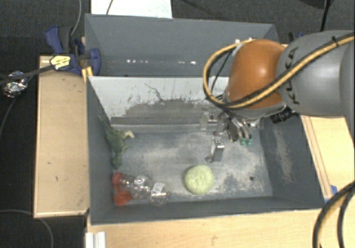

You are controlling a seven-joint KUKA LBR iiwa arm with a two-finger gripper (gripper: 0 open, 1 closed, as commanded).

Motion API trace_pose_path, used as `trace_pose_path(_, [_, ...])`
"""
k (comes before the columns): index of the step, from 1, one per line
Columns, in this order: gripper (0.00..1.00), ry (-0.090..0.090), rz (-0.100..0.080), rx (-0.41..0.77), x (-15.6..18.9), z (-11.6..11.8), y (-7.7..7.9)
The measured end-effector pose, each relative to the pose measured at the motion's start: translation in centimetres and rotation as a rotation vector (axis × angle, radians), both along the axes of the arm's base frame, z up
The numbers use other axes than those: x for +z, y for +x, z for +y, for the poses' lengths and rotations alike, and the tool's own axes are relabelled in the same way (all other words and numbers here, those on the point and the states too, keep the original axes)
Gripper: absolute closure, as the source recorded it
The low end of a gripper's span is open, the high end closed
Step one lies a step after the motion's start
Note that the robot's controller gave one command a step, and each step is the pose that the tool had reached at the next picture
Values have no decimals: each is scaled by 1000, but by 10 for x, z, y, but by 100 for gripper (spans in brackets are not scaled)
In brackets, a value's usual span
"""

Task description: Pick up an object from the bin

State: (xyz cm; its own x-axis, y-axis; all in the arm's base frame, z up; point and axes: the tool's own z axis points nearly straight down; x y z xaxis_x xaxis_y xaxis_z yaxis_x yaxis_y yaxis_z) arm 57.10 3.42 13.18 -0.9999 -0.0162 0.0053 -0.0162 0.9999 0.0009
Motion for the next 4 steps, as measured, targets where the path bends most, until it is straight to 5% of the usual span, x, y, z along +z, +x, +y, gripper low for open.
trace_pose_path(1, [0, 0, -8, -1, 5, 0, 2])
trace_pose_path(3, [0, 2, -1, 473, -19, 14, -75])
trace_pose_path(4, [0, 1, -12, 492, -9, 17, -85])
